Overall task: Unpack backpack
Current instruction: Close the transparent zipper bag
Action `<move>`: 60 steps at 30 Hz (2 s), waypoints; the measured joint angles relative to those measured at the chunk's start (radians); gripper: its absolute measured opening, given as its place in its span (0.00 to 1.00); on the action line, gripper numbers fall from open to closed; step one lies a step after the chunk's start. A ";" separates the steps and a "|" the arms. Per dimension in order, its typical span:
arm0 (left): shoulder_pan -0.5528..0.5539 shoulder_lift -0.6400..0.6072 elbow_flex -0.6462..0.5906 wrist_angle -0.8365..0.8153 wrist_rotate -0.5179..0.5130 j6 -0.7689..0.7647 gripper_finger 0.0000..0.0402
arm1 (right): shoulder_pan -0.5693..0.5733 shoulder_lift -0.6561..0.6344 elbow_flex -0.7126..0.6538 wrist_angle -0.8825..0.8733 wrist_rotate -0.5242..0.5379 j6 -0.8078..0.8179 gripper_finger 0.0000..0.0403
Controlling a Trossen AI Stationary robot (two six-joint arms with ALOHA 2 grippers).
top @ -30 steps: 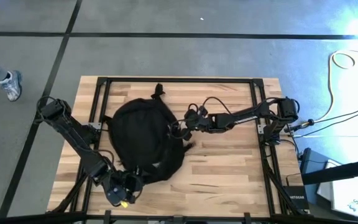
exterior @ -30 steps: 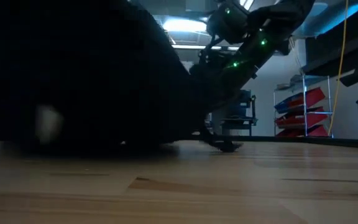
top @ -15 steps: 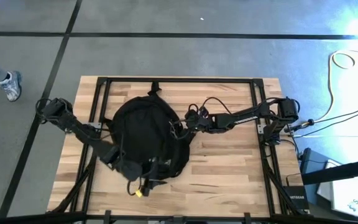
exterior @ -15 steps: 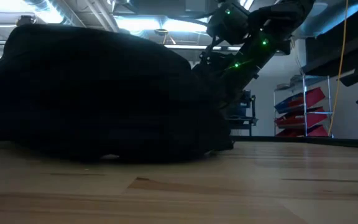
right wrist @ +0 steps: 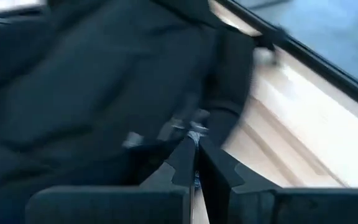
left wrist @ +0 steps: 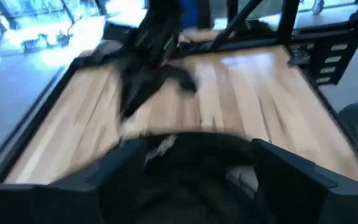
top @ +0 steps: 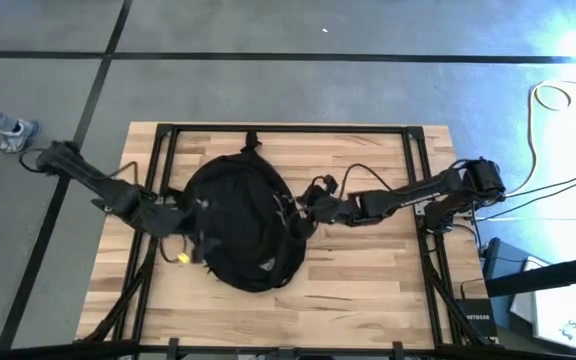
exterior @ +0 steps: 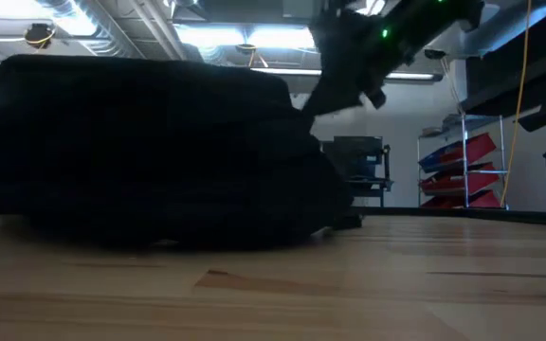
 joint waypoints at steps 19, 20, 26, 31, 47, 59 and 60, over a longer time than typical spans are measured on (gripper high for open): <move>0.035 -0.340 -0.624 0.211 -0.065 -0.446 0.68 | 0.089 -0.006 0.000 -0.209 0.160 0.127 0.00; 0.035 -0.340 -0.624 0.210 -0.072 -0.443 0.68 | 0.098 -0.008 0.000 -0.226 0.167 0.140 0.00; 0.057 -0.327 -0.623 0.026 -0.139 -0.509 0.68 | 0.184 -0.053 0.001 -0.352 0.240 0.244 0.00; 0.046 -0.325 -0.623 0.031 -0.143 -0.464 0.68 | 0.256 -0.102 0.002 -0.496 0.265 0.354 0.00; 0.066 -0.283 -0.623 0.277 -0.103 -0.281 0.68 | 0.585 -0.116 0.001 -0.875 0.360 0.926 0.00; -0.063 0.067 -0.622 0.447 0.020 -0.462 0.68 | 0.725 -0.114 0.001 -0.999 0.340 1.157 0.00; -0.073 0.104 -0.622 0.461 0.020 -0.473 0.68 | 0.730 -0.114 0.001 -1.002 0.340 1.170 0.00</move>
